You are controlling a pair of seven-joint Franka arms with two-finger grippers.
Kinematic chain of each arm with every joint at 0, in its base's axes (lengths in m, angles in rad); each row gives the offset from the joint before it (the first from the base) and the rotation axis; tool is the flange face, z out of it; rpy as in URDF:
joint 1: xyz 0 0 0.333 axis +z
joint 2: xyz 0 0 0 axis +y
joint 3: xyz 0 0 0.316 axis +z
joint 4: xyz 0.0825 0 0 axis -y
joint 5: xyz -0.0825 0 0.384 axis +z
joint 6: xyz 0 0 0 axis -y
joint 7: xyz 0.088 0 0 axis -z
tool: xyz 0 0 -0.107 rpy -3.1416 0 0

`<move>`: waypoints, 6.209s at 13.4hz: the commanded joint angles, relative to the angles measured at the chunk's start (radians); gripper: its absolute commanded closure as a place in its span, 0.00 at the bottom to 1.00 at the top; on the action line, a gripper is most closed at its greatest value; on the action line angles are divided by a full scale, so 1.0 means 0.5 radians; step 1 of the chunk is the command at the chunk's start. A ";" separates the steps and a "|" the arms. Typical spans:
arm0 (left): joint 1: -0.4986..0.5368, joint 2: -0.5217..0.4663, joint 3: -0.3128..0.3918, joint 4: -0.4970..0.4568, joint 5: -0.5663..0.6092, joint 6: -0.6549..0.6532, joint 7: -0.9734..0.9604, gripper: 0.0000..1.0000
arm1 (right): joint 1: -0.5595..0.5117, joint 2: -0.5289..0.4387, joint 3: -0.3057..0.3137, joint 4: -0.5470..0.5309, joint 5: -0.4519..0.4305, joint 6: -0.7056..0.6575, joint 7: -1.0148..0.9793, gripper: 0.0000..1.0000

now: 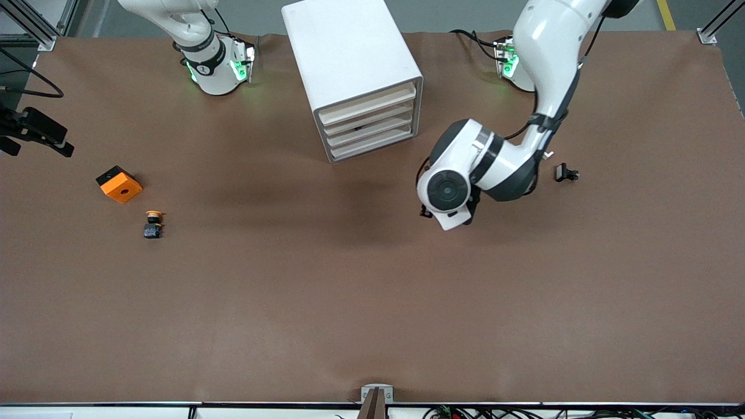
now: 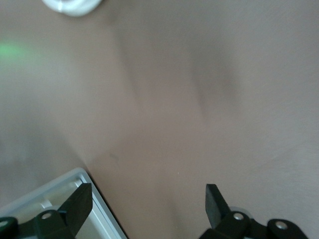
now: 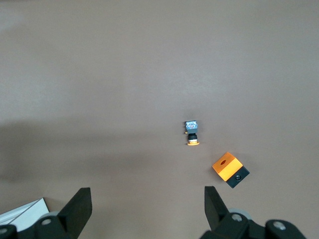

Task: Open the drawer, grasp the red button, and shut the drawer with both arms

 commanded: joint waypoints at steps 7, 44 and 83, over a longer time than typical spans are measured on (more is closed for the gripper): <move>-0.173 0.214 0.005 0.061 -0.740 -0.032 -0.522 0.00 | 0.158 0.096 -0.004 0.050 -0.032 -0.018 0.022 0.00; 0.087 0.392 0.033 0.144 -1.560 -0.486 -0.629 0.95 | 1.017 0.354 -0.004 0.096 0.330 -0.183 2.656 0.00; 0.597 -0.890 0.257 0.371 0.109 -0.468 1.548 0.00 | 1.830 0.882 -0.001 -0.327 0.339 0.768 3.090 0.73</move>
